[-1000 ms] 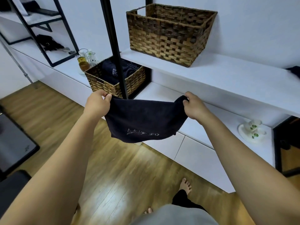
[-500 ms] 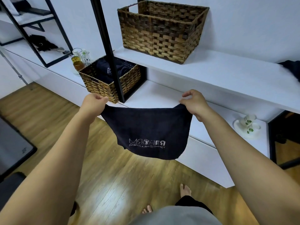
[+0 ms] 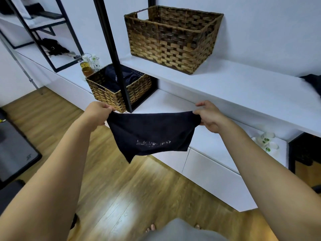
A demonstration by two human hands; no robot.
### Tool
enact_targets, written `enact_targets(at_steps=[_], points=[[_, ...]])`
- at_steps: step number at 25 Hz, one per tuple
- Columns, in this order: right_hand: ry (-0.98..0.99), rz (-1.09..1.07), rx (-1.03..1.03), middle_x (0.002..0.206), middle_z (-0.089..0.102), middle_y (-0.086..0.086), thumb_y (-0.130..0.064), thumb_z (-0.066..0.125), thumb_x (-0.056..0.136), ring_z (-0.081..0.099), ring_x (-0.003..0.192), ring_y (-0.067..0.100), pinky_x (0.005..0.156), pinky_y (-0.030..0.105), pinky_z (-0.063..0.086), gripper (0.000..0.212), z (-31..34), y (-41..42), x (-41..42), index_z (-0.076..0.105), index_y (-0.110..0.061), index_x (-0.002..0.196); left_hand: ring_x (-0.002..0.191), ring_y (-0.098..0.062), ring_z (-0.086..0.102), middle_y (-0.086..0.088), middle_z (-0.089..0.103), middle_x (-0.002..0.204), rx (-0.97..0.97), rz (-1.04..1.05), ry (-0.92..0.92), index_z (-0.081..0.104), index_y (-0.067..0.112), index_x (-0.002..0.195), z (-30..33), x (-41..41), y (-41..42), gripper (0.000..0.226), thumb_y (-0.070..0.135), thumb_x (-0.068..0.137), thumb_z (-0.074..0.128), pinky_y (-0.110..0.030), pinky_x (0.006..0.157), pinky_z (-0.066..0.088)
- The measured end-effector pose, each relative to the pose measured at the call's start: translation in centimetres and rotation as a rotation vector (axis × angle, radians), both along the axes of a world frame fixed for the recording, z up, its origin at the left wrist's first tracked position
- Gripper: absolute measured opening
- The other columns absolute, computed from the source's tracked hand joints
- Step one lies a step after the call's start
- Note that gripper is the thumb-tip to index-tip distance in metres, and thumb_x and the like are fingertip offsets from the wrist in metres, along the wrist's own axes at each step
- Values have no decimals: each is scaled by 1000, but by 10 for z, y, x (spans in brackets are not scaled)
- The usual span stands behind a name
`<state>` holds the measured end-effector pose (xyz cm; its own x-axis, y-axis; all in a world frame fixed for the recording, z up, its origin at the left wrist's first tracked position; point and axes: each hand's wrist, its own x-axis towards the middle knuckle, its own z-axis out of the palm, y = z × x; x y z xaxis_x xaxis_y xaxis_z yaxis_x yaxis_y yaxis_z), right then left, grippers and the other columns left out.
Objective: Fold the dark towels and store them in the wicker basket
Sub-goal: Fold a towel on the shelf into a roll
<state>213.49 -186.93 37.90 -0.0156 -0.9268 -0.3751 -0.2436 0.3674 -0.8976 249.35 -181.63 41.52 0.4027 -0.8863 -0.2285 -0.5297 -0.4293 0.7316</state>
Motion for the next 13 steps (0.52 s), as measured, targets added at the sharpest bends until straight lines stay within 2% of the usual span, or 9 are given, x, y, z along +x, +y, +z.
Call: enact_targets(at_steps=[3, 6, 8, 10, 13], points=[[142, 50, -119, 102, 57, 6, -1, 54, 91, 56, 85, 21, 80, 37, 50, 37, 8, -3, -12, 52, -23, 120, 110, -29, 59, -6, 63, 116, 6, -10, 22, 71, 14, 112, -2, -13, -5, 22, 26, 101, 57, -45, 90, 54], [102, 64, -194, 101, 57, 6, 3, 53, 93, 56, 84, 17, 78, 31, 49, 29, 14, -7, -18, 62, -19, 109, 93, -20, 57, -2, 63, 105, -8, -59, -7, 71, 13, 113, -4, -25, -11, 19, 23, 98, 62, -38, 81, 48], [74, 41, -224, 96, 59, 7, 2, 56, 94, 57, 82, 16, 75, 25, 48, 24, 15, -9, -22, 66, -18, 104, 82, -16, 54, 0, 62, 94, -33, -66, -49, 72, 14, 103, -3, -30, -13, 14, 23, 98, 63, -36, 78, 46], [67, -6, -232, 94, 62, 9, 2, 59, 92, 60, 82, 17, 75, 24, 49, 24, 15, -11, -26, 68, -16, 105, 84, -19, 57, -3, 65, 95, -57, -36, -64, 72, 17, 91, -1, -32, -14, 14, 27, 97, 65, -37, 78, 50], [89, -26, -210, 96, 69, 7, 6, 48, 94, 62, 88, 19, 79, 26, 50, 31, 11, -11, -32, 67, -13, 110, 88, -18, 57, -1, 66, 97, -12, -49, -78, 72, 21, 83, 0, -38, -17, 15, 18, 96, 67, -34, 78, 48]])
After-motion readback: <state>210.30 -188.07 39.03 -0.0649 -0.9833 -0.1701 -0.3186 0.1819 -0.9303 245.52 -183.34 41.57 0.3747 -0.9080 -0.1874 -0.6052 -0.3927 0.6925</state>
